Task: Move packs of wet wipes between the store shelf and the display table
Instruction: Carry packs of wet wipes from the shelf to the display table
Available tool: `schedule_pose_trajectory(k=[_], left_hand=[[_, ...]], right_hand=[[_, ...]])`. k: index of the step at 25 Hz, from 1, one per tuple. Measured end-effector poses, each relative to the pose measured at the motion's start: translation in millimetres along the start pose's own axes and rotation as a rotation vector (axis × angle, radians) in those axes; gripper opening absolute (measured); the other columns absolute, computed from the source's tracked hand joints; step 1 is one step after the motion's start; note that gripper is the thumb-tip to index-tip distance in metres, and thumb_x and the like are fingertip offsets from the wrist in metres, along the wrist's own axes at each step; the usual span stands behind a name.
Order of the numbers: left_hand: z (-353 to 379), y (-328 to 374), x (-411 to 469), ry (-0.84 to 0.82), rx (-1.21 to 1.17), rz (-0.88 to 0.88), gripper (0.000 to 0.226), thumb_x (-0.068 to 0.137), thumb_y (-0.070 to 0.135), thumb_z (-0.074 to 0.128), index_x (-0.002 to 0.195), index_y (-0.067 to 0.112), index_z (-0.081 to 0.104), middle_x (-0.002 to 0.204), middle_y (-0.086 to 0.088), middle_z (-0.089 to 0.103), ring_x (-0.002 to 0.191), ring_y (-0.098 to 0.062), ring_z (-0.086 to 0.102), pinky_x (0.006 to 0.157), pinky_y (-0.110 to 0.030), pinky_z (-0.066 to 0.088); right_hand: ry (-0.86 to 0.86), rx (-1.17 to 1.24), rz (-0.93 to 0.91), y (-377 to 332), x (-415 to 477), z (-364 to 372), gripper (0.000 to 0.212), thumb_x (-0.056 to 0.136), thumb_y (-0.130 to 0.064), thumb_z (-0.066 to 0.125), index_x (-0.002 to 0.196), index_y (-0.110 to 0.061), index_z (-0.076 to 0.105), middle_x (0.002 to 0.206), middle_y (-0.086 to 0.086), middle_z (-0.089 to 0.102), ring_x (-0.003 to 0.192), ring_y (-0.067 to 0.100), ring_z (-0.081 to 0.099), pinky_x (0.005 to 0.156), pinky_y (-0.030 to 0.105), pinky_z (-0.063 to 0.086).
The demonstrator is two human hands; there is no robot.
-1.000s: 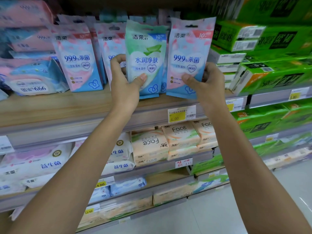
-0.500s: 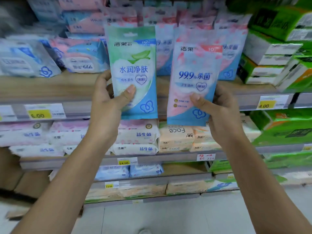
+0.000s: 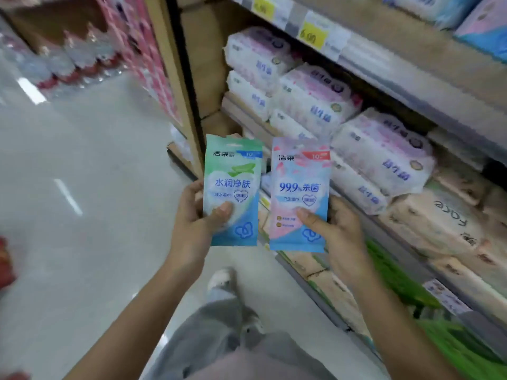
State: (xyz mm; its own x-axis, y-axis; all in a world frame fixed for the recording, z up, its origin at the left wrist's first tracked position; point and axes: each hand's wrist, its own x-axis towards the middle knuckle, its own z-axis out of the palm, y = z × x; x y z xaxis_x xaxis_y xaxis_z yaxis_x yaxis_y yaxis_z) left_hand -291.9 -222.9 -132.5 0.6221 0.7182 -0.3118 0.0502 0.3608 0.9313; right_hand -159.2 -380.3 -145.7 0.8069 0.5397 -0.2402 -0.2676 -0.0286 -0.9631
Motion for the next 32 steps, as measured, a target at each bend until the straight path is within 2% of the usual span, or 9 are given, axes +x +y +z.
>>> schedule_pose_trajectory(k=[6, 9, 12, 15, 18, 20, 23, 28, 32], left_hand=[[-134, -14, -57, 0.431, -0.141, -0.026, 0.044, 0.084, 0.005, 0.064, 0.123, 0.017, 0.048, 0.103, -0.007, 0.071, 0.080, -0.021, 0.072, 0.060, -0.026, 0.057], [-206, -11, -76, 0.643, -0.224, 0.016, 0.045, 0.085, 0.005, 0.063, 0.125, 0.017, 0.047, 0.108, -0.010, 0.070, 0.089, -0.030, 0.071, 0.071, -0.037, 0.059], [-284, -8, -89, 0.848, -0.297, 0.061, 0.042, 0.085, 0.002, 0.062, 0.122, 0.018, 0.049, 0.109, -0.010, 0.069, 0.088, -0.029, 0.070, 0.070, -0.036, 0.059], [-368, 6, -94, 0.965, -0.340, 0.118, 0.042, 0.085, 0.000, 0.062, 0.121, 0.018, 0.050, 0.107, -0.008, 0.069, 0.081, -0.018, 0.071, 0.068, -0.031, 0.057], [-449, 28, -99, 1.079, -0.342, 0.173, 0.042, 0.085, -0.002, 0.061, 0.120, 0.018, 0.048, 0.106, -0.002, 0.067, 0.079, -0.007, 0.070, 0.062, -0.022, 0.056], [-496, 43, -101, 1.130, -0.354, 0.197, 0.042, 0.085, -0.001, 0.062, 0.119, 0.019, 0.049, 0.115, -0.005, 0.065, 0.093, -0.018, 0.068, 0.069, -0.032, 0.056], [-558, 58, -97, 1.246, -0.392, 0.171, 0.041, 0.085, 0.004, 0.064, 0.117, 0.025, 0.050, 0.113, 0.001, 0.065, 0.099, -0.030, 0.066, 0.060, -0.034, 0.051], [-651, 68, -68, 1.416, -0.515, 0.148, 0.040, 0.084, 0.008, 0.066, 0.116, 0.027, 0.050, 0.110, 0.005, 0.066, 0.102, -0.035, 0.065, 0.070, -0.043, 0.053], [-712, 81, -35, 1.548, -0.600, 0.085, 0.035, 0.085, 0.006, 0.065, 0.104, 0.031, 0.050, 0.113, -0.003, 0.065, 0.096, -0.032, 0.066, 0.061, -0.036, 0.052]], right_hand=[[-0.440, -0.130, 0.097, 36, 5, 139, 0.036, 0.069, -0.011, 0.072, 0.104, -0.005, 0.064, 0.099, 0.006, 0.074, 0.089, 0.023, 0.070, 0.080, 0.036, 0.057], [-0.640, -0.186, 0.110, 47, 6, 230, 0.027, 0.075, 0.000, 0.070, 0.100, -0.005, 0.064, 0.091, 0.002, 0.075, 0.081, 0.018, 0.070, 0.075, 0.030, 0.058], [-0.827, -0.240, 0.118, 63, -4, 331, 0.027, 0.070, -0.007, 0.073, 0.095, -0.008, 0.064, 0.088, 0.002, 0.074, 0.077, 0.017, 0.070, 0.072, 0.030, 0.058], [-0.944, -0.269, 0.138, 81, -19, 430, 0.036, 0.063, -0.016, 0.076, 0.096, -0.008, 0.065, 0.091, 0.005, 0.075, 0.080, 0.019, 0.071, 0.070, 0.029, 0.057], [-1.048, -0.303, 0.167, 101, -38, 519, 0.040, 0.064, -0.011, 0.082, 0.100, -0.005, 0.065, 0.092, 0.008, 0.075, 0.080, 0.022, 0.071, 0.068, 0.029, 0.057], [-1.100, -0.330, 0.183, 110, -47, 570, 0.029, 0.071, -0.005, 0.077, 0.098, -0.007, 0.066, 0.088, 0.004, 0.075, 0.077, 0.020, 0.071, 0.064, 0.026, 0.056], [-1.185, -0.376, 0.232, 125, -52, 639, 0.024, 0.075, -0.003, 0.073, 0.098, -0.010, 0.067, 0.087, 0.004, 0.075, 0.077, 0.020, 0.072, 0.063, 0.025, 0.056], [-1.333, -0.483, 0.272, 154, -39, 766, 0.026, 0.076, -0.007, 0.074, 0.101, -0.012, 0.067, 0.093, 0.007, 0.075, 0.083, 0.023, 0.072, 0.068, 0.028, 0.058], [-1.471, -0.572, 0.303, 168, -37, 881, 0.025, 0.079, -0.006, 0.071, 0.103, -0.010, 0.065, 0.094, 0.006, 0.075, 0.083, 0.024, 0.073, 0.068, 0.031, 0.060]])
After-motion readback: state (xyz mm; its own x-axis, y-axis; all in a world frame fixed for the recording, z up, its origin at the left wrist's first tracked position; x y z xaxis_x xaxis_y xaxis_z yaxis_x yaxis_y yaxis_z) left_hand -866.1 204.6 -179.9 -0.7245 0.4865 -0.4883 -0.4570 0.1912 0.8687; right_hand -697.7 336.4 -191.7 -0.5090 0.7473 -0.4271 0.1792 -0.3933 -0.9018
